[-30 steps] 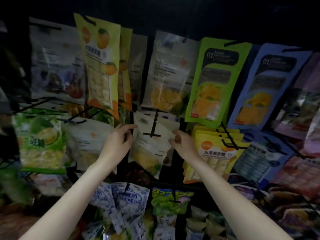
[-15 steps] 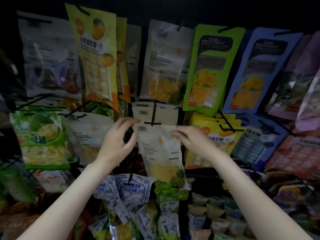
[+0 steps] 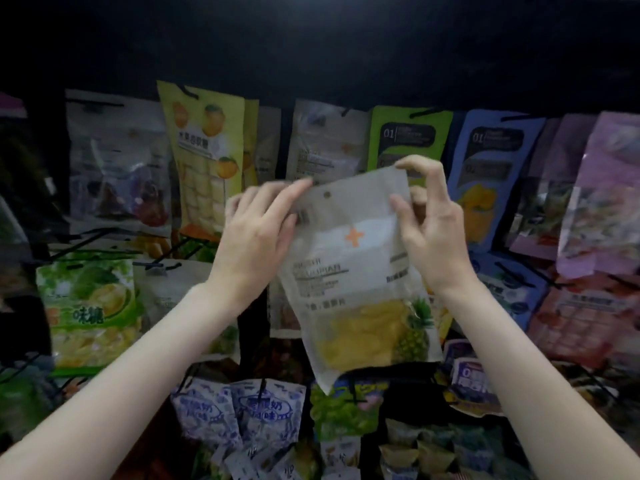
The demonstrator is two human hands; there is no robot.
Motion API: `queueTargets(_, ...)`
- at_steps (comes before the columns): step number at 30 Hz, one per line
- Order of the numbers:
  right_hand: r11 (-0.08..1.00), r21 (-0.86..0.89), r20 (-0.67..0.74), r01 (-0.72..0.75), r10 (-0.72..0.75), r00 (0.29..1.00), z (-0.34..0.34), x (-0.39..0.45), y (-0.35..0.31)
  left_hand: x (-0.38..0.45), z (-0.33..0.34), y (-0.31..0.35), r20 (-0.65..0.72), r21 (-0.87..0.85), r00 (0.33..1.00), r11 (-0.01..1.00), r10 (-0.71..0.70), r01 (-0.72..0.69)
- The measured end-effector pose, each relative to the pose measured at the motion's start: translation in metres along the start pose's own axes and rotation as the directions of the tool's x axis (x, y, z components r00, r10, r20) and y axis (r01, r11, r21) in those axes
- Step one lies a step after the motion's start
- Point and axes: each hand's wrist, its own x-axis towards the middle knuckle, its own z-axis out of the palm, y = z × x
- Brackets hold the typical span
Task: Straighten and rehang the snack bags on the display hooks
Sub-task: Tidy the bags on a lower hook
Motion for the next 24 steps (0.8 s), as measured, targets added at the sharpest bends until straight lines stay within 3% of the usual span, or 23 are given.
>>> queueTargets(5,0.997,-0.041,-0.183,0.058,-0.065,0.981,0.013,0.039,0.005,0.044,0.012,0.003,0.025,0.124,0.999,0.991,0.047,-0.050)
queueTargets(10,0.998,-0.011,-0.301,0.059,-0.060,0.952,0.023,0.067,0.011,0.072,0.030,0.011,0.049,0.084,0.995,0.993,0.084,-0.088)
queueTargets(15,0.997,0.077,-0.282,0.009,0.013,0.959,0.024,0.080,0.020,0.093,0.042,0.015,0.049,0.022,0.996,0.997,0.069,-0.070)
queueTargets(24,0.994,0.111,-0.278,0.010,0.022,0.960,0.025,0.090,0.038,0.102,0.056,0.011,-0.011,0.070,0.994,0.992,0.109,-0.108)
